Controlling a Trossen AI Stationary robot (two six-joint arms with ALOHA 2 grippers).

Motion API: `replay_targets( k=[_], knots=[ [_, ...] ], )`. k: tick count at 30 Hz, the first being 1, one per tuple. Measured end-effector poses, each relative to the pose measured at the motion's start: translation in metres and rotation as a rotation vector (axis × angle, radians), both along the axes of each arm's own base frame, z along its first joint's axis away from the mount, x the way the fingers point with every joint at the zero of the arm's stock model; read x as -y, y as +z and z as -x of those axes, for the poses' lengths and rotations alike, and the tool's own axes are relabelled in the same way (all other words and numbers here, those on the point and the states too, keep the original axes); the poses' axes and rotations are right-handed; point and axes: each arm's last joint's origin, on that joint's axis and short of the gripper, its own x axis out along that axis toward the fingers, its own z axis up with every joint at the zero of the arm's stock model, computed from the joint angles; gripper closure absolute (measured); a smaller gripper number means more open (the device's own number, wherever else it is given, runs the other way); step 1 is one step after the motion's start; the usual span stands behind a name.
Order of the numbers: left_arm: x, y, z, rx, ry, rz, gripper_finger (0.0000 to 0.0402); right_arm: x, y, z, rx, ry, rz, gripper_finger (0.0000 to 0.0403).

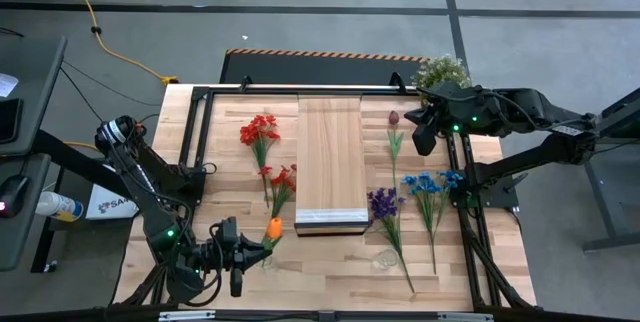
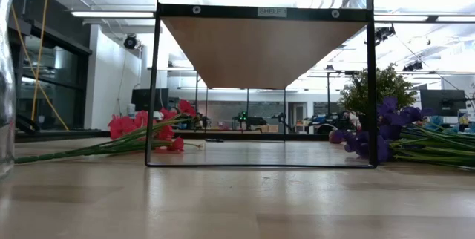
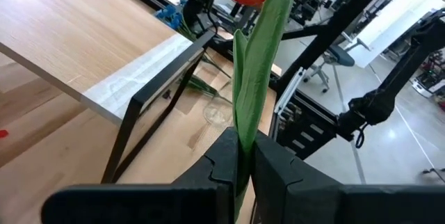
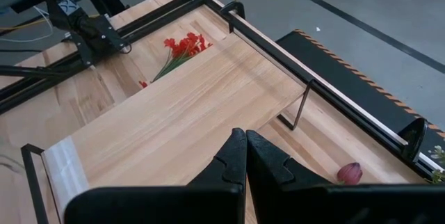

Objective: Pick and place flowers into a vace then onto a shelf
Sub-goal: Put the orange flower into the left transparent vase

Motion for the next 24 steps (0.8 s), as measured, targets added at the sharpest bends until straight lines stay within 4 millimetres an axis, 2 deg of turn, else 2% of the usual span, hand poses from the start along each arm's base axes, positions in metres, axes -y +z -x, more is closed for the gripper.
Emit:
replay_targets(
  k=[24],
  knots=[
    [-0.0001,-0.0008,0.0003,-0.012,-0.012,-0.013,0.0332,0.0000,0.0000,0.0000,-0.002,0.002,0.003,0.0402]
  ],
)
